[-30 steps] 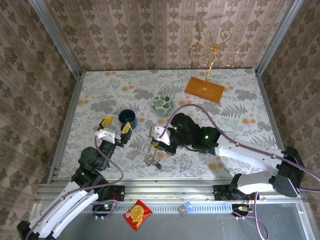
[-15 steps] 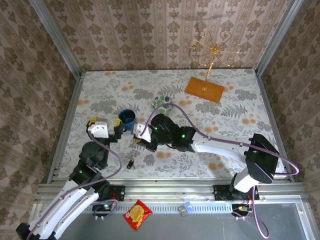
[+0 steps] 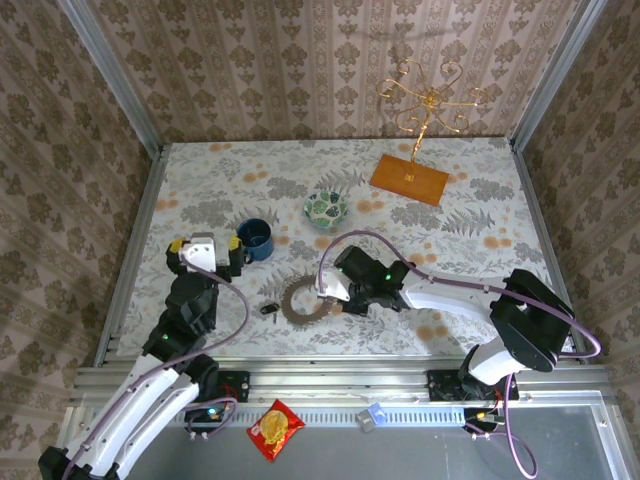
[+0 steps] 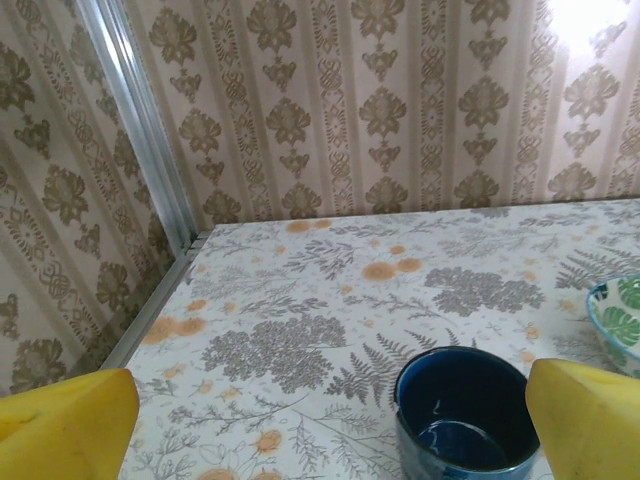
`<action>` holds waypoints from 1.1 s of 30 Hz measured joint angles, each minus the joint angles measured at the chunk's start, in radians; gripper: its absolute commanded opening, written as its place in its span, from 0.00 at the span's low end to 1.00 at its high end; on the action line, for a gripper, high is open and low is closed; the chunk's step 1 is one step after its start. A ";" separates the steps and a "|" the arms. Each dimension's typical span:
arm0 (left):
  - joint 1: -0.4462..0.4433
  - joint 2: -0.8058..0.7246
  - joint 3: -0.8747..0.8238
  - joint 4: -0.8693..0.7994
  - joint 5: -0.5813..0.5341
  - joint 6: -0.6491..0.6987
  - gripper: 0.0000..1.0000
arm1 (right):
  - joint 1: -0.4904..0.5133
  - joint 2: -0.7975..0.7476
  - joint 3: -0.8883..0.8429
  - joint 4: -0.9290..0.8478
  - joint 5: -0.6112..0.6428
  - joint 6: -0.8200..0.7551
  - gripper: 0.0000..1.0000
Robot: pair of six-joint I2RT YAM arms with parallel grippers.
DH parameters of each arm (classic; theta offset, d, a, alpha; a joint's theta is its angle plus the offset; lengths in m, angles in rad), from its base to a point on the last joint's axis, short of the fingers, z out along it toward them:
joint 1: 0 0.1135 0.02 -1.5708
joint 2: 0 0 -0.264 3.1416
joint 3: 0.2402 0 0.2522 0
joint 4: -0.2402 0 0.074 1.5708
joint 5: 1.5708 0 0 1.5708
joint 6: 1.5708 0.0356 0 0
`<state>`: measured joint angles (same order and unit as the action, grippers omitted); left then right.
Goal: Put the keys on the keyring
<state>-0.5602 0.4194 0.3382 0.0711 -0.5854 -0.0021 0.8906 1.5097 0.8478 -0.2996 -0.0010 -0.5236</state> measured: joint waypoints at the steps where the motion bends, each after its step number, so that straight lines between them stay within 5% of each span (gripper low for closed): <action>1: 0.010 0.009 0.000 -0.001 -0.004 -0.003 1.00 | -0.002 0.000 -0.008 -0.018 0.028 -0.015 0.07; 8: 0.089 0.106 0.000 0.004 -0.023 -0.029 1.00 | -0.031 0.010 -0.033 -0.101 0.152 -0.074 0.55; 11: 0.141 0.149 0.000 0.017 -0.022 -0.029 1.00 | -0.079 -0.033 -0.055 -0.102 0.140 -0.061 0.94; 12: 0.163 0.163 -0.001 0.027 -0.020 -0.029 1.00 | -0.099 -0.061 -0.066 -0.100 0.126 -0.052 0.99; 18: 0.269 0.262 -0.029 0.119 0.007 -0.028 1.00 | -0.343 -0.404 -0.199 0.132 0.093 0.166 1.00; 22: 0.320 0.343 -0.063 0.200 0.042 -0.003 1.00 | -0.528 -0.498 -0.295 0.332 0.130 0.305 1.00; 33: 0.393 0.625 -0.121 0.486 0.162 0.029 1.00 | -0.803 -0.168 -0.623 1.045 0.131 0.439 1.00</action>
<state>-0.1677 1.0447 0.2176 0.5571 -0.4236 0.0269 0.0872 1.3418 0.2245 0.7452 0.1303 -0.0849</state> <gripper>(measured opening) 0.999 0.999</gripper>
